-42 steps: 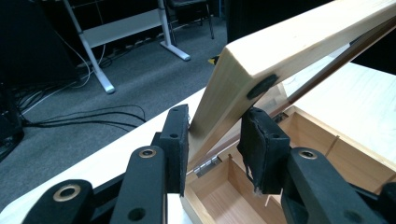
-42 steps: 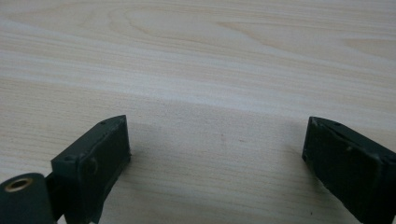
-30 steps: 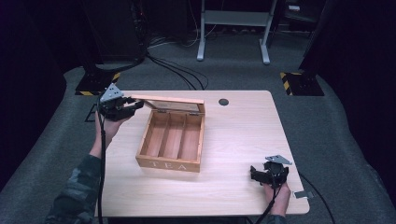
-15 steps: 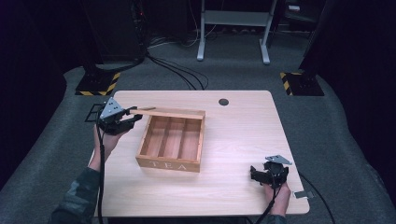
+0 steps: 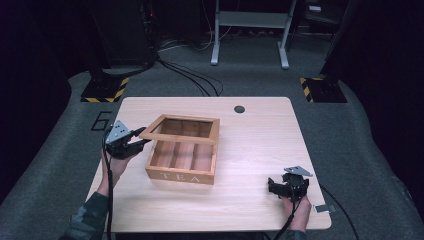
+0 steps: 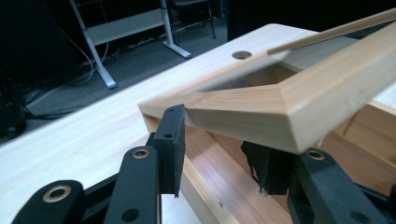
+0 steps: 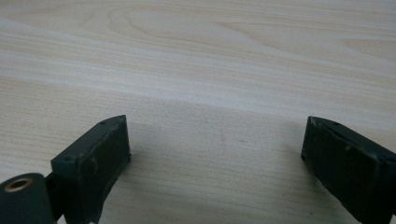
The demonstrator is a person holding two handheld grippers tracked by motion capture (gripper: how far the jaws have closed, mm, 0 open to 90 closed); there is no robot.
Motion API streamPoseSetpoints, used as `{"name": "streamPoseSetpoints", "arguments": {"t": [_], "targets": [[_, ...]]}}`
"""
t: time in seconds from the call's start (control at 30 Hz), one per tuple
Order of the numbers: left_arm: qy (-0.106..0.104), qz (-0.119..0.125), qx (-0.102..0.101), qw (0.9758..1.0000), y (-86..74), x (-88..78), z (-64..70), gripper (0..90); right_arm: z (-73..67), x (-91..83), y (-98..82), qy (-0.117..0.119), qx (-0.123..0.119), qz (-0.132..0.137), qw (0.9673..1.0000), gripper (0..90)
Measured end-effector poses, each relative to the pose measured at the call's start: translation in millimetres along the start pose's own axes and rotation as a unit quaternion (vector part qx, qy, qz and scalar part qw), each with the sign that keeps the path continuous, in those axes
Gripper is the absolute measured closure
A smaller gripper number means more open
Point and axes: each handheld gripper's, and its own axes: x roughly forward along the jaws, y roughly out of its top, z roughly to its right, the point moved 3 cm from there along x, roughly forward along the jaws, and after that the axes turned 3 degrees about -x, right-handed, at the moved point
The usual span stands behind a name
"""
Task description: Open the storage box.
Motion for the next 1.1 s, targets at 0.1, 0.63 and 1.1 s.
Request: {"name": "streamPoseSetpoints", "arguments": {"t": [0.1,0.63,1.1], "targets": [[-0.01,-0.01,-0.021,0.9997,-18.3,1.9,3.6,56.5,0.0,0.0,0.0,0.0,0.0,0.0,1.0,7.2],[-0.04,-0.056,-0.075,0.9948,-64.8,11.5,10.2,50.2,0.0,0.0,0.0,0.0,0.0,0.0,1.0,7.2],[-0.051,-0.08,-0.095,0.991,-72.8,7.5,10.1,37.9,-0.1,0.0,0.0,0.0,0.001,0.0,1.0,7.2]]}}
